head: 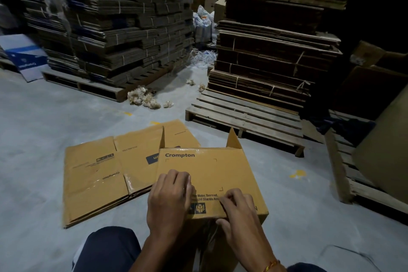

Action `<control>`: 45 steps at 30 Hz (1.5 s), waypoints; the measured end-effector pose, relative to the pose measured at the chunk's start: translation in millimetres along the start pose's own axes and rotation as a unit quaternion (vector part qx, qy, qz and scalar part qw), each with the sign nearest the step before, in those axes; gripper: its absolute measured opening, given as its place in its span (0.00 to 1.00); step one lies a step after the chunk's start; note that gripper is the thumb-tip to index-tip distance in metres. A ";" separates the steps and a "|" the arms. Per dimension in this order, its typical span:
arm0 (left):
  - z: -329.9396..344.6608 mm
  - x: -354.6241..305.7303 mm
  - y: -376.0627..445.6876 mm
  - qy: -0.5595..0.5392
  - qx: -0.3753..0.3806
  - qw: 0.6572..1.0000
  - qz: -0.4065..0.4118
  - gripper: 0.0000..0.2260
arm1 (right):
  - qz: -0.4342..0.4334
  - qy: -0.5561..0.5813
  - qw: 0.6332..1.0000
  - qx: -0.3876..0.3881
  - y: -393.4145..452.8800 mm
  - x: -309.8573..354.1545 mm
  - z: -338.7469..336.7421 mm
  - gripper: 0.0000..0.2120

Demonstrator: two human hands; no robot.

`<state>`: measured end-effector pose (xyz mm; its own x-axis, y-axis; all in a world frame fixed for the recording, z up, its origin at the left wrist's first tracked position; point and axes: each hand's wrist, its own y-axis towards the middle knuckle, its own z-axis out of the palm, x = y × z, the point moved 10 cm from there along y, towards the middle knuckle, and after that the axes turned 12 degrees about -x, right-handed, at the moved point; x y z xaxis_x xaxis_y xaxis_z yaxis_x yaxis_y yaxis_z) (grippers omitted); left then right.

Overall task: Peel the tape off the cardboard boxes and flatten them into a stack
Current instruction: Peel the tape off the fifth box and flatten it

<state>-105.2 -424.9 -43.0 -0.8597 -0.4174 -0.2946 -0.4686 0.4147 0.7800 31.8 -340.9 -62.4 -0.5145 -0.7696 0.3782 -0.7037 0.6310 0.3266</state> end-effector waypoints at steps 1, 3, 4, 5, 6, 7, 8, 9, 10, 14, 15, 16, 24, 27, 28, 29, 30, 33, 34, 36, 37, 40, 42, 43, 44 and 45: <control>0.5 -0.6 0.8 0.001 0.000 1.000 0.000 0.12 | -0.002 0.001 1.000 -0.003 -1.1 0.2 0.5 0.22; 2.0 -1.2 1.8 0.002 0.002 1.000 0.000 0.12 | 0.000 -0.005 1.000 -0.019 -4.1 -2.3 1.6 0.20; 2.7 -1.2 1.7 0.002 0.003 1.000 0.000 0.12 | 0.004 0.004 1.000 -0.025 -5.8 -4.7 1.2 0.21; 3.7 -1.2 1.6 0.003 0.005 1.000 0.000 0.12 | 0.007 0.010 0.999 -0.029 -7.2 -5.1 0.2 0.21; 4.4 -1.1 1.4 0.004 0.007 1.000 0.000 0.11 | 0.004 0.013 0.999 -0.033 -7.4 -3.2 -1.3 0.21; 4.8 -0.9 0.6 0.005 0.008 1.000 0.000 0.10 | 0.003 0.011 0.999 -0.036 -7.0 -2.3 -3.8 0.20; 4.5 -0.4 -0.4 0.004 0.007 1.000 -0.002 0.08 | -0.001 0.016 0.999 -0.040 -4.9 -2.4 -5.4 0.19; 4.2 0.0 -1.3 0.003 0.006 1.000 -0.003 0.06 | 0.013 0.039 0.999 -0.035 -2.5 -7.4 -5.3 0.17; 3.8 0.3 -2.1 0.001 0.006 1.000 -0.005 0.05 | 0.032 0.053 0.998 -0.029 0.4 -13.2 -5.2 0.17; 5.5 0.0 -2.5 -0.006 0.011 1.000 -0.005 0.05 | 0.072 0.052 0.996 0.011 8.1 -18.8 -1.3 0.21; 6.2 -0.2 -2.0 -0.005 0.013 1.000 -0.005 0.05 | 0.070 0.048 0.996 0.017 8.0 -17.6 0.9 0.20; 6.6 -0.2 -2.0 -0.005 0.013 1.000 -0.005 0.05 | 0.065 0.043 0.997 0.016 8.1 -16.5 1.5 0.20; 3.5 -0.6 -3.0 -0.003 0.009 1.000 -0.007 0.03 | 0.063 0.046 0.997 0.002 6.3 -12.1 0.1 0.16; 3.4 0.6 -3.0 -0.001 0.010 1.000 -0.010 0.03 | 0.041 0.034 0.999 -0.004 5.8 -8.0 -1.7 0.18; 3.3 0.3 -3.1 -0.001 0.009 1.000 -0.009 0.03 | 0.034 0.028 0.999 0.000 5.6 -6.9 -1.6 0.18; 3.2 -0.1 -3.2 -0.001 0.008 1.000 -0.008 0.03 | 0.027 0.022 0.999 0.003 5.3 -6.0 -1.8 0.18; 3.0 -0.6 -3.2 0.000 0.008 1.000 -0.006 0.03 | 0.019 0.017 1.000 0.004 5.1 -4.8 -2.2 0.18; 3.0 -1.5 -3.1 0.001 0.008 1.000 -0.003 0.03 | 0.004 0.013 1.000 0.011 5.6 -3.6 -3.2 0.17; 2.8 -2.0 -3.1 -0.001 0.007 1.000 -0.003 0.03 | 0.002 0.009 1.000 0.016 6.3 -3.6 -3.0 0.17; 2.0 -2.6 -3.2 -0.005 0.006 1.000 -0.003 0.03 | 0.000 0.003 1.000 0.026 8.3 -4.3 -2.8 0.17; 1.2 -2.7 -3.2 -0.005 0.004 1.000 -0.003 0.04 | 0.000 0.001 1.000 0.029 9.0 -4.6 -2.8 0.17; -0.1 -2.0 -4.6 -0.006 0.002 1.000 -0.002 0.04 | 0.012 0.007 0.999 0.032 9.6 -6.4 -2.0 0.16; -0.1 -0.2 -4.9 -0.009 0.002 1.000 -0.005 0.04 | 0.025 0.016 0.999 0.029 9.1 -8.1 -1.8 0.17; 0.2 0.2 -4.7 -0.009 0.002 1.000 -0.007 0.04 | 0.026 0.017 0.999 0.027 8.7 -8.0 -1.8 0.19; 0.4 0.4 -4.6 -0.009 0.002 1.000 -0.009 0.05 | 0.023 0.014 0.999 0.026 8.0 -7.4 -1.7 0.21; 0.4 0.3 -4.1 -0.010 0.001 1.000 -0.009 0.05 | 0.018 0.012 1.000 0.023 7.2 -6.7 -1.5 0.22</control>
<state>-103.6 -426.5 -46.5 -0.8544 -0.4092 -0.3201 -0.4852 0.4079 0.7735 31.0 -331.0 -61.3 -0.5289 -0.7436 0.4091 -0.7071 0.6526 0.2721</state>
